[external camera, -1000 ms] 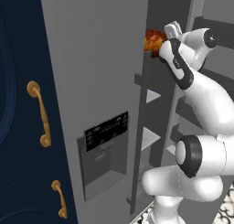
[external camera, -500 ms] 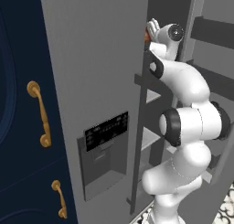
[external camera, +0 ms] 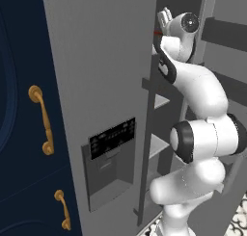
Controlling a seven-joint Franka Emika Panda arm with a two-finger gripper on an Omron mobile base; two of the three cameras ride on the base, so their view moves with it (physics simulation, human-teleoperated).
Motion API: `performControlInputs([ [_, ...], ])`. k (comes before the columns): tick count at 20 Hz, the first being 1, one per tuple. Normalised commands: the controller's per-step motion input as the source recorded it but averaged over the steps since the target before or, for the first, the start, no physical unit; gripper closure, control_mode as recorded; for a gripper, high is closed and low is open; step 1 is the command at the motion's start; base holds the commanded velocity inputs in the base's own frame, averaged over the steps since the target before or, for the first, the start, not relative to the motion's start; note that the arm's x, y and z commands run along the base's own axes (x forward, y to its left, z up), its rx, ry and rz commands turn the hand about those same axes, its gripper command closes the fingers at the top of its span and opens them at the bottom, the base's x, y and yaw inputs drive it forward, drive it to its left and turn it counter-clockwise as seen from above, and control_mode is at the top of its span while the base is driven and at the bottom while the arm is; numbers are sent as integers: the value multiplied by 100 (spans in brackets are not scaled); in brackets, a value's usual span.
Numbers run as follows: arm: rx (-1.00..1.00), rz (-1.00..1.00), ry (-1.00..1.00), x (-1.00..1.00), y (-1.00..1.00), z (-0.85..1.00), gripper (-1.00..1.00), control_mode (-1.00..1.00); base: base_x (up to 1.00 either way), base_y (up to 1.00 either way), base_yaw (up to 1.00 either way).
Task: Pick the chicken drumstick and lemon from their plates and place them in the bowl. Then put the bowl in the fridge.
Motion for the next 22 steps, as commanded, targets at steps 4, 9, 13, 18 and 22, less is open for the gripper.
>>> performControlInputs([
  [4, 11, 0, -17, -100, -27, 14, -100, -100, 0, 0, 0],
  [9, 4, -3, -23, -100, -11, -48, -100, -100, 0, 0, 0],
  [13, -12, -1, 1, -100, 16, -100, -100, -100, 0, 0, 0],
  [18, -36, 0, 5, -100, 46, -100, -100, -100, 0, 0, 0],
  [22, -11, 0, 3, -100, -4, -99, -100, -100, 0, 0, 0],
])
